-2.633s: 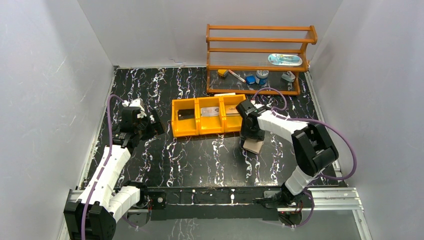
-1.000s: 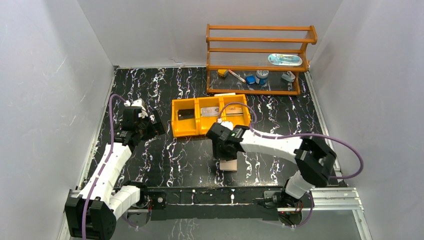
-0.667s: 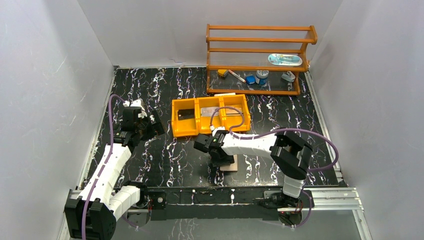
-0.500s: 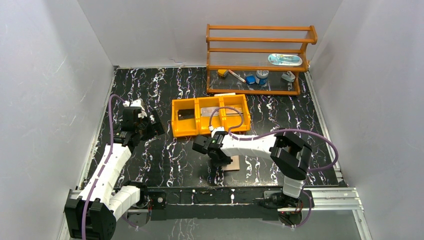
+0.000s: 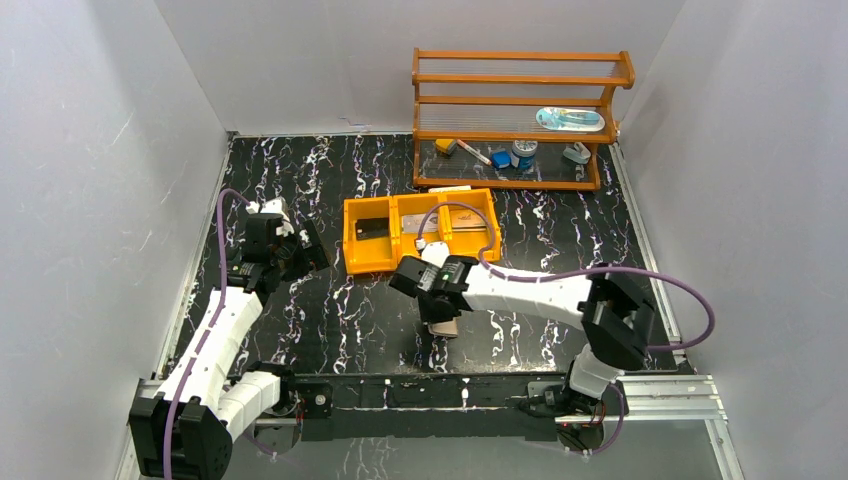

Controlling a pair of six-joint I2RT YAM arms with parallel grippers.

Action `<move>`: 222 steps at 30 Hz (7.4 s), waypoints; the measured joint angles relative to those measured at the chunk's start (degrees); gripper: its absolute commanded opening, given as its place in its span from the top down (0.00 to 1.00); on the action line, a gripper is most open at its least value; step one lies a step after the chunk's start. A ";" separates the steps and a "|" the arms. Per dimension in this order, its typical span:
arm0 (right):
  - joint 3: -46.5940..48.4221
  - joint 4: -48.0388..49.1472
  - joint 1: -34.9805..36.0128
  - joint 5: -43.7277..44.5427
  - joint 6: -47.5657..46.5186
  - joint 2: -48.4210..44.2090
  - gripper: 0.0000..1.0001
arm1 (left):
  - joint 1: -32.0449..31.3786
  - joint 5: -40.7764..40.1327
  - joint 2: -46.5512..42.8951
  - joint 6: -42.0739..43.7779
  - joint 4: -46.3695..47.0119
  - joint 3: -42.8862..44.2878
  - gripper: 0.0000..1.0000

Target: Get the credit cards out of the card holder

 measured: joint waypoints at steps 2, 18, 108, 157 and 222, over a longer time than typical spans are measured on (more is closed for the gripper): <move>-0.26 3.06 -0.04 -2.16 -0.55 -2.23 1.00 | 0.00 0.00 0.00 0.00 0.00 0.00 0.02; -34.16 36.17 -18.32 -30.29 8.07 -20.02 0.93 | 0.00 0.02 0.00 0.00 0.00 0.00 0.02; -14.69 18.40 -6.75 -11.63 0.11 -5.05 0.68 | -34.77 18.56 28.57 -17.86 18.38 -3.10 0.39; -25.46 21.40 -13.03 -7.15 5.53 -13.53 0.86 | -41.18 10.67 34.58 -20.48 16.11 3.28 0.52; -40.35 37.92 -22.91 -23.98 4.90 -25.24 0.91 | -41.11 13.44 27.41 -15.82 14.25 6.67 0.47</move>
